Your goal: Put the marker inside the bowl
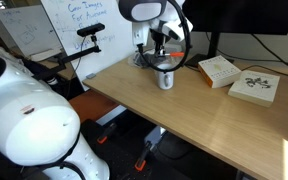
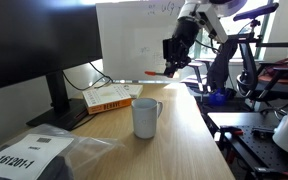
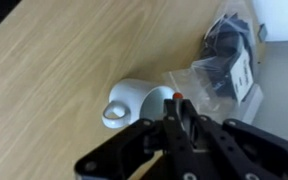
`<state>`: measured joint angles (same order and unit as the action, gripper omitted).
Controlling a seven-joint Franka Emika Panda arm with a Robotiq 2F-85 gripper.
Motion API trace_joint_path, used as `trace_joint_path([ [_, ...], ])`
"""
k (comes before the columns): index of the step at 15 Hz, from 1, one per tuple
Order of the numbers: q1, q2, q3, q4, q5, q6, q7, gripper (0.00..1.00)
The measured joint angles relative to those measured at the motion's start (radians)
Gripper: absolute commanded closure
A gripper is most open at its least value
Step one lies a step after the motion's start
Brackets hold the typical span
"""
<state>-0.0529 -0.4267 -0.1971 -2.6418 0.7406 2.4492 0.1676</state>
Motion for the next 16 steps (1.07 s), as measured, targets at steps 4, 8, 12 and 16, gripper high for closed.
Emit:
trace_joint_path([
  [4,0.025,0.011,-0.072,0.006,0.286,-0.081,-0.191,0.97],
  [8,0.009,0.068,-0.084,0.034,0.507,-0.264,-0.285,0.97],
  [12,-0.056,0.179,-0.084,0.074,0.611,-0.457,-0.279,0.97],
  [16,-0.107,0.309,-0.084,0.129,0.663,-0.576,-0.272,0.97],
])
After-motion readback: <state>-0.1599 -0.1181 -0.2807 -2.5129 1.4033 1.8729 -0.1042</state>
